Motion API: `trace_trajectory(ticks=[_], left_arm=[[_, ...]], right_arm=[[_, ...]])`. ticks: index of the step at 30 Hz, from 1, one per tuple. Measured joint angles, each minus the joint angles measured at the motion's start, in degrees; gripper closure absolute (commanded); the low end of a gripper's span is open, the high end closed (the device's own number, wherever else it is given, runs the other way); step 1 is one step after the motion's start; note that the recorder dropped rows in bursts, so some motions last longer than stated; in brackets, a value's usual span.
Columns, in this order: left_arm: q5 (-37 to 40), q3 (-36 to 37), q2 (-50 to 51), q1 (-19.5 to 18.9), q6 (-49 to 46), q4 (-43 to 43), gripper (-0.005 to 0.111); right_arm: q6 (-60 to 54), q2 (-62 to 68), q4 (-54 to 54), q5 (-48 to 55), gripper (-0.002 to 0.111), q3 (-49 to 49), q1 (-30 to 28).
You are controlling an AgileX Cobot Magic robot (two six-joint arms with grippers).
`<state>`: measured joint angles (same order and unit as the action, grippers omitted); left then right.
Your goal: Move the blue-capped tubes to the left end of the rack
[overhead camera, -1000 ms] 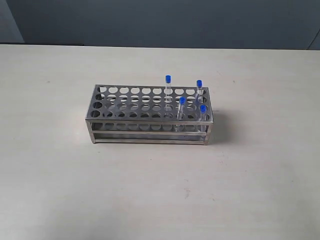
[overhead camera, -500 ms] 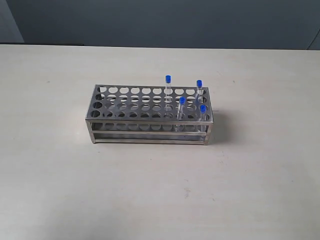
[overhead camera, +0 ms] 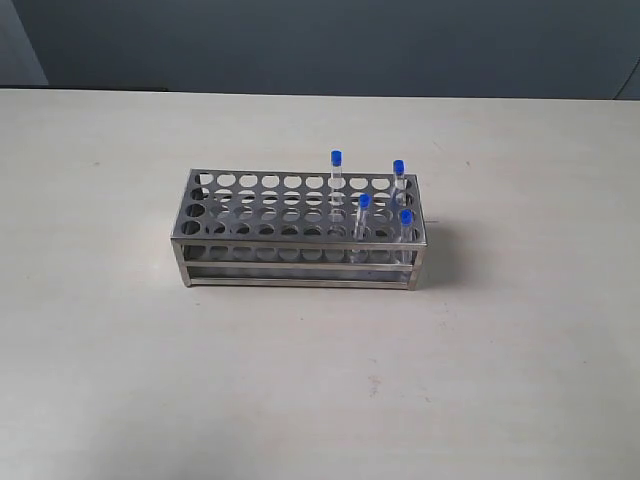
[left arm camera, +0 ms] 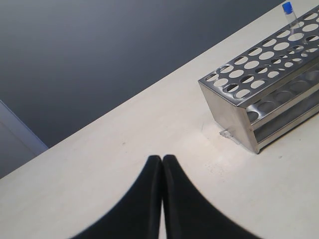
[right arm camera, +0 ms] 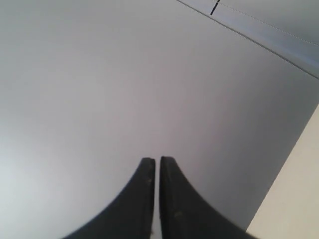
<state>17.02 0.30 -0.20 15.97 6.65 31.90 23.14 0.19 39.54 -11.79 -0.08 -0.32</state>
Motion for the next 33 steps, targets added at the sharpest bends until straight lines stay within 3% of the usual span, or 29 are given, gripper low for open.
trace_trajectory(ticks=[6,10,15,20,23,27,30,33], left_arm=[[0.00,0.00,0.00,0.00,0.00,0.00,0.106],[0.00,0.00,0.00,0.00,0.00,0.00,0.106],[0.00,0.00,0.00,0.00,0.00,0.00,0.106],[0.00,0.00,0.00,0.00,0.00,0.00,0.106],[0.00,0.00,0.00,0.00,0.00,0.00,0.106],[0.00,0.00,0.00,0.00,0.00,0.00,0.106],[0.00,0.00,0.00,0.00,0.00,0.00,0.106],[0.00,0.00,0.00,0.00,0.00,0.00,0.106]], right_arm=[[1.56,0.00,0.12,-1.46,0.103,0.00,0.00],[14.48,0.00,-0.49,-3.38,0.104,0.00,0.00],[30.80,-0.11,-20.88,-8.46,0.104,-3.80,0.00],[31.91,-0.21,-33.18,-19.41,0.104,-11.11,0.00],[29.38,0.60,-44.20,-10.22,0.104,-18.90,0.00],[30.68,5.28,-65.86,10.60,0.104,-28.98,0.00],[25.11,9.54,-68.50,19.87,0.104,-33.75,0.00],[12.15,13.92,-59.78,27.21,0.104,-37.44,0.00]])
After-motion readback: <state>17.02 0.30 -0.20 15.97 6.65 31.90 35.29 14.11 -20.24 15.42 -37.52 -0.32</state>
